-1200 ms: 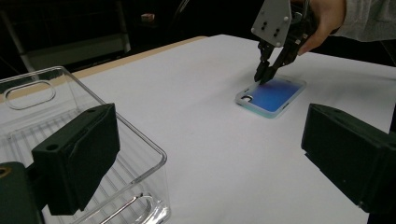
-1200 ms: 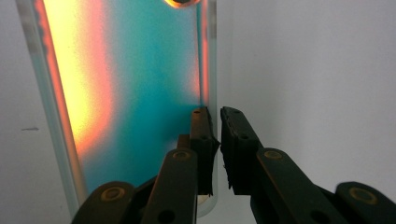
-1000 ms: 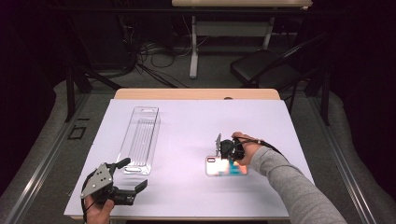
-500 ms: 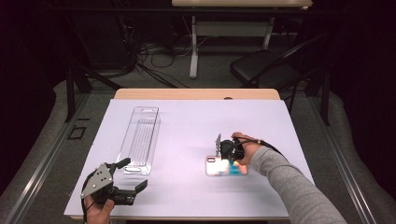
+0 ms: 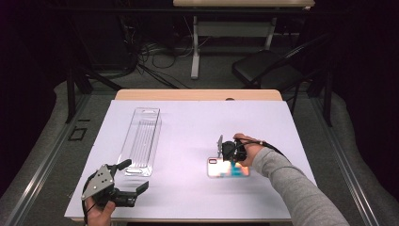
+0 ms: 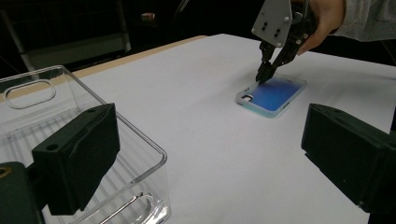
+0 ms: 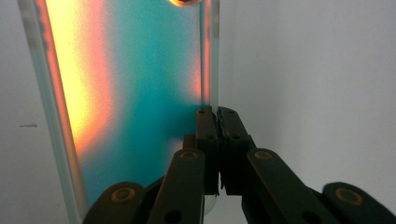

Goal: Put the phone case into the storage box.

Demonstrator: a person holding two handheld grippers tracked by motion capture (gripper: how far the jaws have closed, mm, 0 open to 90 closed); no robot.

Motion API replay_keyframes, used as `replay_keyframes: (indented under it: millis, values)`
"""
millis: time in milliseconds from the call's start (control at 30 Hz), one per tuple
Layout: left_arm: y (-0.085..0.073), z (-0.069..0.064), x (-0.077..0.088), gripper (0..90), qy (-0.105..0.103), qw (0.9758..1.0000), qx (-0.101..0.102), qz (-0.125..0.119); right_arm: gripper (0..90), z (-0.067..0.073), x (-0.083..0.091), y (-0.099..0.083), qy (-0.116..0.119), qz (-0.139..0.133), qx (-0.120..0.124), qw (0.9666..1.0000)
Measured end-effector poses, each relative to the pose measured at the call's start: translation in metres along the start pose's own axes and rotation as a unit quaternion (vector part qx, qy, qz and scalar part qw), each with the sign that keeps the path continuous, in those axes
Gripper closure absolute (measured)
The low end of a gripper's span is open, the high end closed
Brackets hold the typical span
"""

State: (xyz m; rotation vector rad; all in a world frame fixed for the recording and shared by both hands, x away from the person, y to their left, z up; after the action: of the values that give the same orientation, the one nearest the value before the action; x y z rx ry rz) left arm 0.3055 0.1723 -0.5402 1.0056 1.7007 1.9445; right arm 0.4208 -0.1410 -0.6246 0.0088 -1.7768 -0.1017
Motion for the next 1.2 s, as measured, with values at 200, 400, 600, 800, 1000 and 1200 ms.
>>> replay_keyframes:
  millis: [200, 400, 600, 800, 1000, 1200]
  values:
    - [0.0, 0.0002, 0.0, 4.7, 0.001, 1.0, 0.001, 0.0, 88.8, 0.0002, 0.0, 0.0001, 0.002, -0.002, -0.002, 1.0]
    - [0.0, 0.0002, -0.0002, 4.7, 0.001, 1.0, 0.0, 0.0, 88.8, 0.0, 0.0, 0.0002, 0.001, -0.002, 0.0, 1.0]
    - [-0.0002, 0.0003, -0.0002, 4.7, 0.001, 1.0, 0.001, 0.0, 89.0, 0.0003, 0.0002, -0.0002, 0.004, -0.003, -0.005, 1.0]
    - [-0.0003, 0.0004, -0.0002, 4.7, 0.001, 1.0, 0.001, 0.001, 89.1, -0.0004, 0.0003, -0.0002, 0.006, -0.003, -0.004, 1.0]
    - [-0.0003, 0.0007, 0.0, 4.7, 0.003, 1.0, 0.002, 0.001, 89.2, -0.0003, 0.0005, -0.0004, 0.008, -0.003, -0.004, 1.0]
    - [-0.0003, 0.0004, -0.0001, 4.7, 0.001, 1.0, 0.001, 0.0, 89.3, 0.0007, 0.0006, -0.0008, 0.013, -0.005, -0.01, 0.9999]
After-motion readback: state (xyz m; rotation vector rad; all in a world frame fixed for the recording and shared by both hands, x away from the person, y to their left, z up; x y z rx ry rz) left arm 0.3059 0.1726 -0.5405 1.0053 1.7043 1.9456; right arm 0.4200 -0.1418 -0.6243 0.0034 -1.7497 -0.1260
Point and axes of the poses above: each handheld gripper's, and its own axes: x roughly backward along the jaws, y roughly out of its top, z roughly to its left, the point moved 10 cm from there along -x, roughly forward along the jaws, and after that the axes turned 4 degrees about y, right-handed, at the moved point
